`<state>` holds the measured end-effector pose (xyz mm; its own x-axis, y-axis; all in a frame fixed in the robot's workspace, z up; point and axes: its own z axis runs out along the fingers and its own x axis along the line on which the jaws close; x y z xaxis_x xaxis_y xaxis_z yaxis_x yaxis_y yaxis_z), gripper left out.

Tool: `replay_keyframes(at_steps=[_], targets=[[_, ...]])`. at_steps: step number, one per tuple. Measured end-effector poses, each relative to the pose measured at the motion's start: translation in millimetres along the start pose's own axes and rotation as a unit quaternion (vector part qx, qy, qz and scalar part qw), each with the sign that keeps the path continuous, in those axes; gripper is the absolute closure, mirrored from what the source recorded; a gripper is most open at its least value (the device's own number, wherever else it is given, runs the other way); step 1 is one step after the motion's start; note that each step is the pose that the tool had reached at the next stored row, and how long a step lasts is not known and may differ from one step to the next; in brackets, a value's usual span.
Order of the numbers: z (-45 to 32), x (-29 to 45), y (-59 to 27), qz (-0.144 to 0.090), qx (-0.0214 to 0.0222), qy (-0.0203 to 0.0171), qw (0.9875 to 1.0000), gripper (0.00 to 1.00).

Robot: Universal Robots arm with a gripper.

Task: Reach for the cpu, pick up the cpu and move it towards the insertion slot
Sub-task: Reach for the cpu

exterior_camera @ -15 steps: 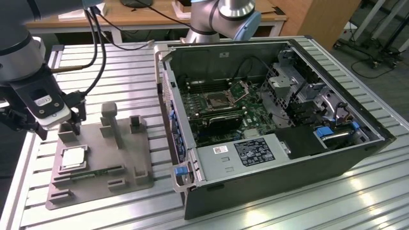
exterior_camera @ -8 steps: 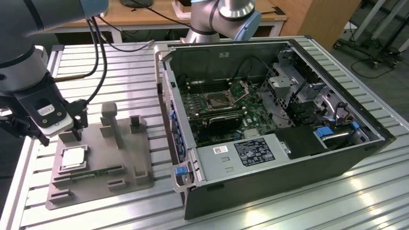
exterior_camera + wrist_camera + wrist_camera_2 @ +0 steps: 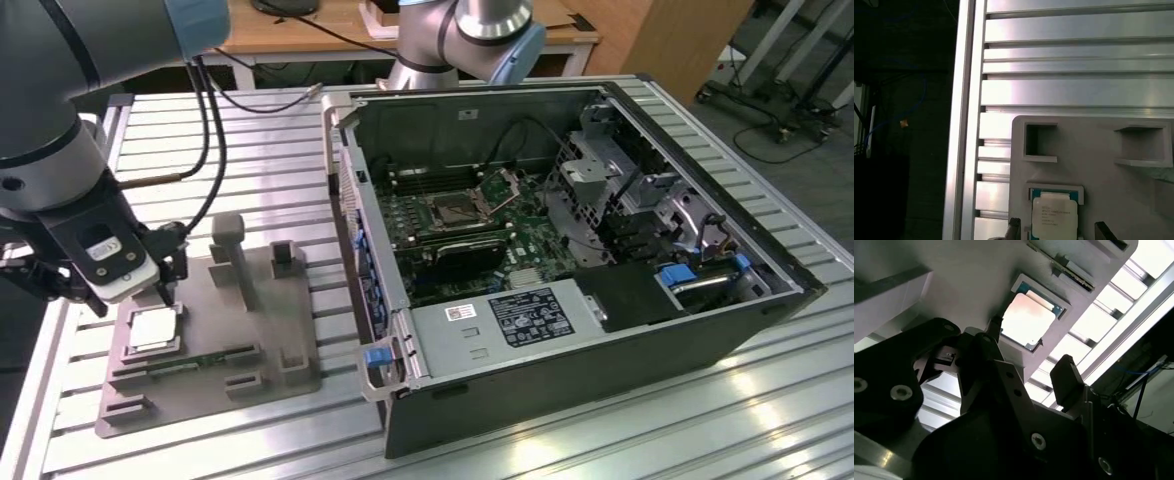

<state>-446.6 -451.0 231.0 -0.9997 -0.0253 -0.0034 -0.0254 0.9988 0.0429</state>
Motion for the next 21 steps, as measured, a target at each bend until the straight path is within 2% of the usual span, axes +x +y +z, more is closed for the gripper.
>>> replay_keyframes(at_steps=[10, 17, 21], targets=[[18.0, 0.3, -5.5, 0.0, -0.0055, -0.0002, 1.0, 0.34], [29.7, 0.2, -6.2, 0.0, -0.0059, -0.0001, 1.0, 0.34], [31.2, 0.2, -6.3, 0.0, -0.0058, 0.0, 1.0, 0.33]])
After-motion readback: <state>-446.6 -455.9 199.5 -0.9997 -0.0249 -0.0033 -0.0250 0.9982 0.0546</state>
